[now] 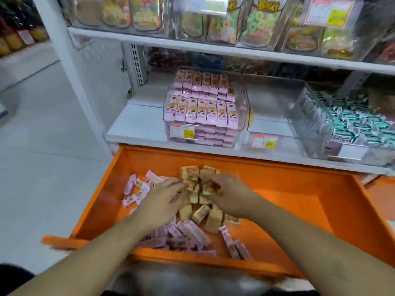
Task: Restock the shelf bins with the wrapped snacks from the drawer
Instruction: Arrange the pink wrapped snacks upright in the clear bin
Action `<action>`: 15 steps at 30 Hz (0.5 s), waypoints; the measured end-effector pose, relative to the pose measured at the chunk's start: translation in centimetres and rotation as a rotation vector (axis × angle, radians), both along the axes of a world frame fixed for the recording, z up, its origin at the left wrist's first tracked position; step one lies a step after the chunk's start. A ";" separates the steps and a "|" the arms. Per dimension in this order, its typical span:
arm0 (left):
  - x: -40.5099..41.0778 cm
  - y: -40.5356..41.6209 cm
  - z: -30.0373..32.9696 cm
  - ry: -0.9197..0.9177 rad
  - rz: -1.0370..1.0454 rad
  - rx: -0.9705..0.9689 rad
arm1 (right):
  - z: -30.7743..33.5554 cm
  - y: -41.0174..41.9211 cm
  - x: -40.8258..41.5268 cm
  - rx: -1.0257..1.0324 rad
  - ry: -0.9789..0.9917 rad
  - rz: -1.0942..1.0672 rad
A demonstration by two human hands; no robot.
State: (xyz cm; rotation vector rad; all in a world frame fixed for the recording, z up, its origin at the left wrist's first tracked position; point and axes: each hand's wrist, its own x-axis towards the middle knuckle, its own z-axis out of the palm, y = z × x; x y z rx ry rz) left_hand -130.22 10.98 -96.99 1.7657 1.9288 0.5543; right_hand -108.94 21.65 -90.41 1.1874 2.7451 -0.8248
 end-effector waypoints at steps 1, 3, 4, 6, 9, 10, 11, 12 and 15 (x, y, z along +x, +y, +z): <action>-0.2 -0.6 -1.2 0.003 0.001 -0.026 | -1.2 -0.4 0.0 -0.032 -0.059 0.017; -0.8 -1.2 -3.8 0.024 -0.016 -0.083 | -3.6 -0.7 0.0 -0.091 -0.164 0.034; -1.2 -1.2 -4.9 0.037 -0.026 -0.121 | -4.8 -0.7 -0.1 -0.124 -0.198 0.033; -1.9 -1.0 -6.3 0.052 -0.034 -0.228 | -7.3 -0.5 -0.6 -0.181 -0.227 0.042; -3.1 -0.1 -7.9 0.030 -0.013 -0.378 | -10.8 0.0 -1.9 -0.249 -0.261 0.089; -3.6 0.2 -8.6 0.012 -0.004 -0.434 | -12.1 0.0 -2.4 -0.267 -0.269 0.121; -4.1 0.6 -9.2 -0.002 -0.001 -0.499 | -13.3 0.0 -2.9 -0.286 -0.283 0.164; -4.8 1.0 -9.9 -0.009 0.001 -0.560 | -14.5 0.0 -3.3 -0.306 -0.301 0.211; -6.8 1.5 -12.1 0.042 -0.037 -0.624 | -17.9 -0.7 -4.1 -0.322 -0.390 0.323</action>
